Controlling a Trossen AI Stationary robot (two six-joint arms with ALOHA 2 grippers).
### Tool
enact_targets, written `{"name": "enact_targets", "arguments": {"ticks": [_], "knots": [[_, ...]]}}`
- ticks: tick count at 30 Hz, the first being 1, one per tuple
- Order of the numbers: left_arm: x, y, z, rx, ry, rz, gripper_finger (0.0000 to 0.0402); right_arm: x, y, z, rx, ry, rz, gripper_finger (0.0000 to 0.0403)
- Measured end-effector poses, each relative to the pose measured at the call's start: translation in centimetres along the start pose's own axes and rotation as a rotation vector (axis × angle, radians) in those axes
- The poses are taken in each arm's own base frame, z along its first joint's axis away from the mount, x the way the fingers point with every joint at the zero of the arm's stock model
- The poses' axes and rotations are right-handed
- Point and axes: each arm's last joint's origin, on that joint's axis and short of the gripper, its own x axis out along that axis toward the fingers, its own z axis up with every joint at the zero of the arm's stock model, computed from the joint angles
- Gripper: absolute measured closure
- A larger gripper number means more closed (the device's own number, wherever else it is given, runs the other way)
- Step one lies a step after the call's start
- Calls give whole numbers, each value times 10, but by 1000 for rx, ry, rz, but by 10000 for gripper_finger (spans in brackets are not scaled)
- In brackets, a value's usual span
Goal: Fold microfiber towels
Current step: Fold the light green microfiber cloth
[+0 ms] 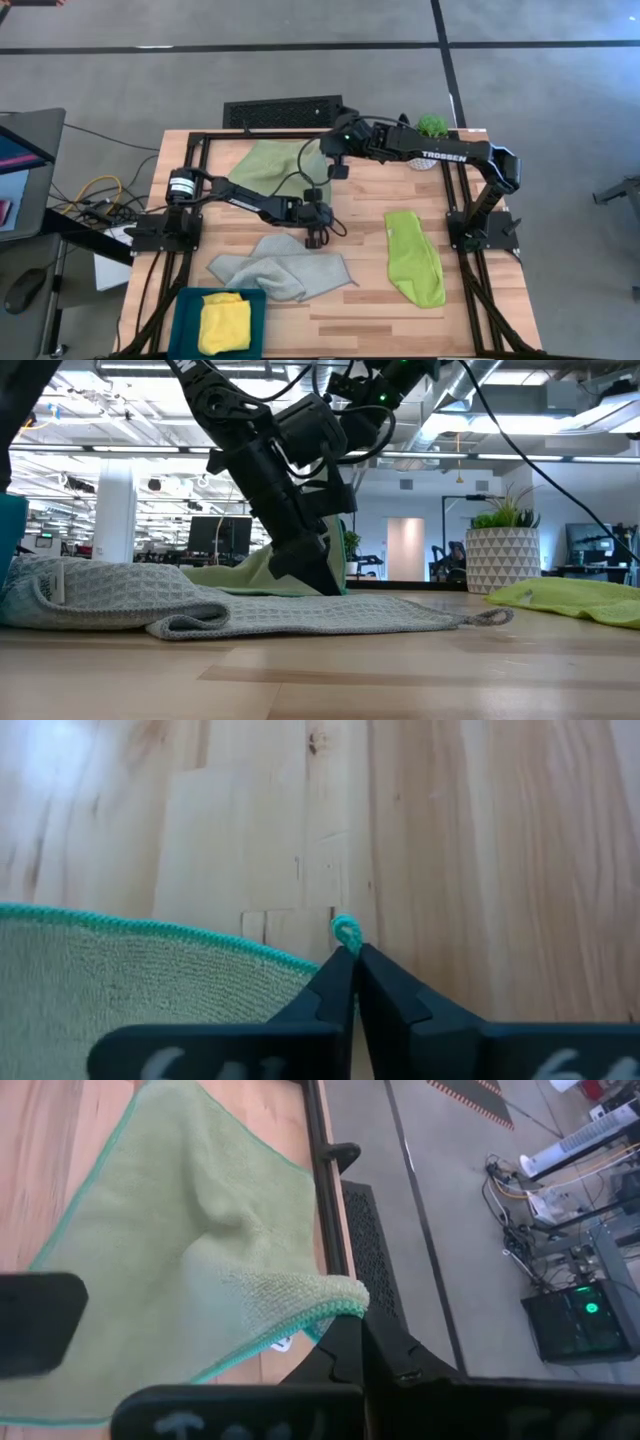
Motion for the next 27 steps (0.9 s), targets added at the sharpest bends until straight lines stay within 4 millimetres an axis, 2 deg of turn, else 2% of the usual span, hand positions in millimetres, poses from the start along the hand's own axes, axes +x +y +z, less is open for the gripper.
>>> {"name": "enact_targets", "arguments": {"ticks": [7, 15, 22, 27], "knots": [[-18, -14, -2, -50, 61, 36, 401, -12, -14, 1, 2, 72, 23, 395], [-61, -24, -2, -127, 126, 129, 401, -23, -18, -5, -24, 186, 86, 395], [-112, -30, 0, -196, 90, 225, 401, -27, -12, -15, -58, 297, 156, 395], [-157, -26, -2, -267, 10, 381, 401, -30, -9, -20, -100, 352, 199, 395]]}}
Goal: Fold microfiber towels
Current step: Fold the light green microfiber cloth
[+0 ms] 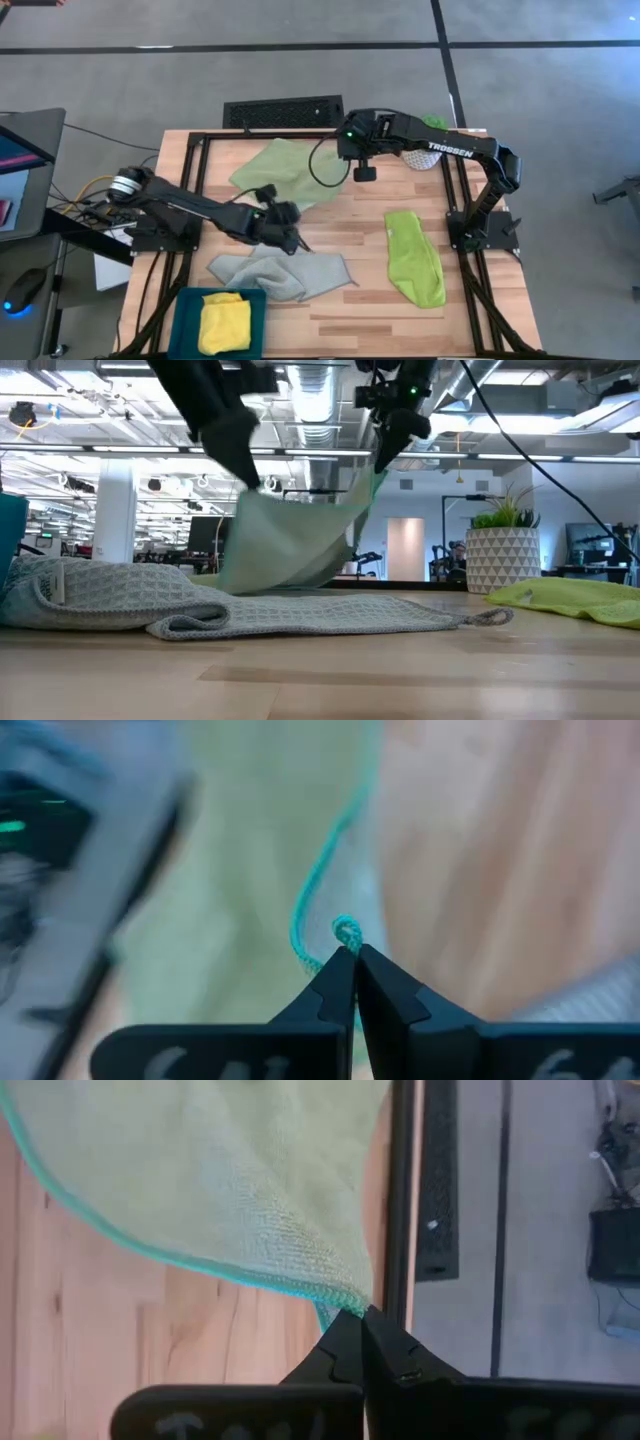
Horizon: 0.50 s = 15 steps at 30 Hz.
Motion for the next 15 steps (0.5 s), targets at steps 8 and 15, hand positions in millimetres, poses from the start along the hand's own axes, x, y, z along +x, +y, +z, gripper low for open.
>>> {"name": "enact_targets", "arguments": {"ticks": [8, 15], "knots": [[-36, 48, -3, -203, -104, 236, 401, 0, 1, -2, -126, 11, 19, 395], [-57, 91, 0, -252, -214, 425, 401, 0, -1, -3, -184, 21, 6, 395]]}}
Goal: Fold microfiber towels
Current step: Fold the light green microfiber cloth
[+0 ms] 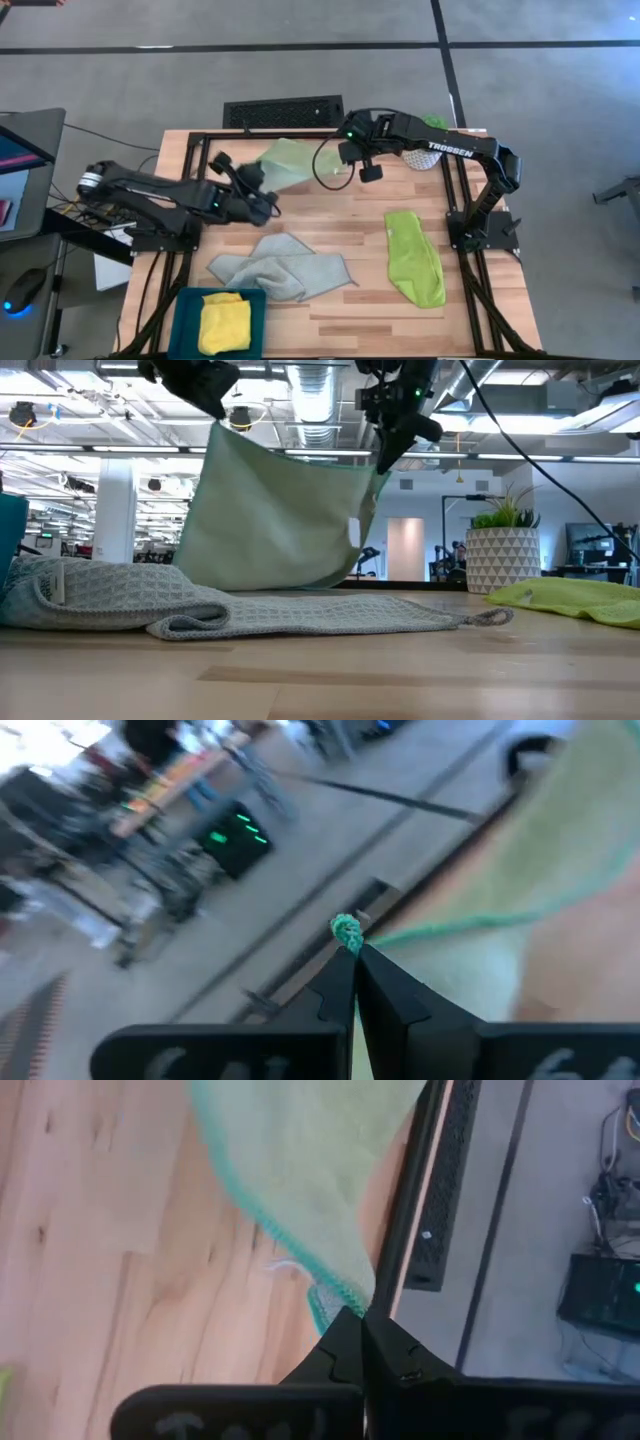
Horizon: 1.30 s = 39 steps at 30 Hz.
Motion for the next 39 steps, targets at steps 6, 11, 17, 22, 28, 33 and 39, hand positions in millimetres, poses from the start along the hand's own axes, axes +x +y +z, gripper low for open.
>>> {"name": "enact_targets", "arguments": {"ticks": [6, 11, 17, 22, 28, 33, 39], "knots": [[7, 39, 13, -11, -58, 178, 402, 1, -10, -5, 24, 96, -142, 395], [17, 57, 29, 16, -69, 289, 401, -4, -27, -6, 65, 52, -231, 395], [37, 72, 53, 91, -52, 413, 401, -16, -61, -3, 126, -78, -428, 395], [42, 86, 75, 80, -100, 444, 401, -27, -82, -4, 177, -104, -599, 395], [29, 88, 89, 141, -156, 441, 401, -40, -79, 0, 180, -83, -586, 395], [14, 74, 86, 200, -164, 390, 401, -37, -53, 4, 161, -16, -436, 395], [-13, 55, 76, 205, -160, 353, 401, -39, -23, 14, 159, -9, -283, 395]]}}
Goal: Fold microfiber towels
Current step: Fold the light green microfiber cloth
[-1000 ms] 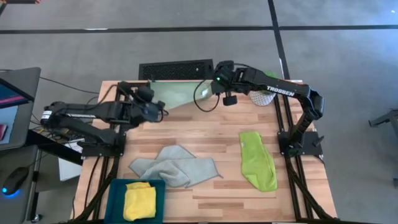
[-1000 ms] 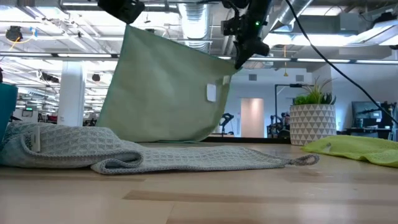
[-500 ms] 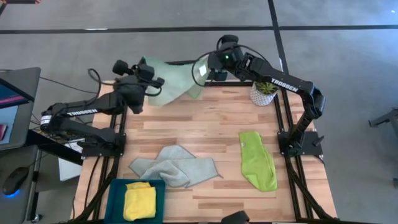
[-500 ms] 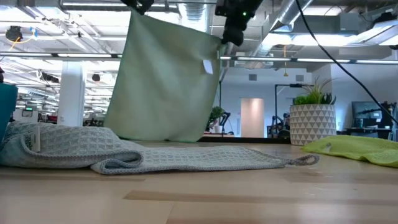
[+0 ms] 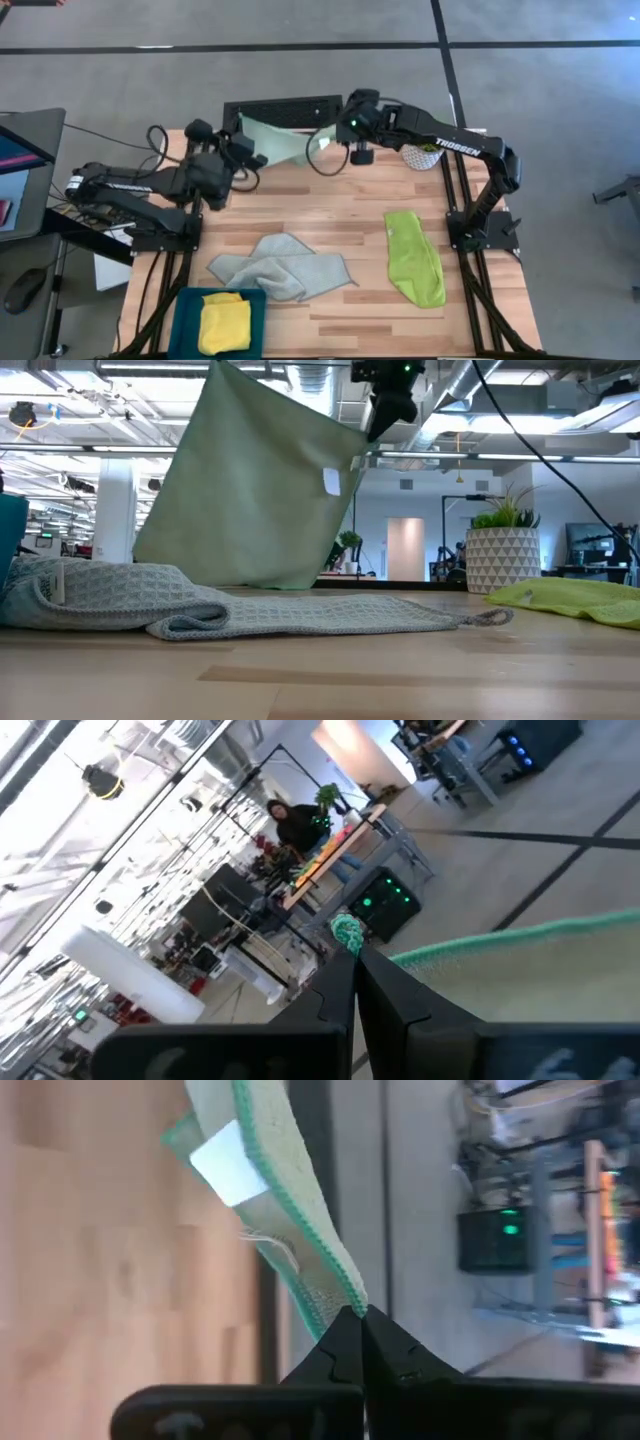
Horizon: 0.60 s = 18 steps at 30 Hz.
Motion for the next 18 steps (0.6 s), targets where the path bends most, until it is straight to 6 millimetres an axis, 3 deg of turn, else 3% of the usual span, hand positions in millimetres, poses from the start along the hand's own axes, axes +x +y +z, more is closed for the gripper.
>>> {"name": "enact_targets", "arguments": {"ticks": [10, 18], "knots": [[-55, -12, -13, -135, -117, -163, 401, -20, 35, 14, -20, -28, 118, 395], [-74, -24, -32, -253, -155, -466, 401, -29, 51, 15, -3, -5, 196, 395]]}}
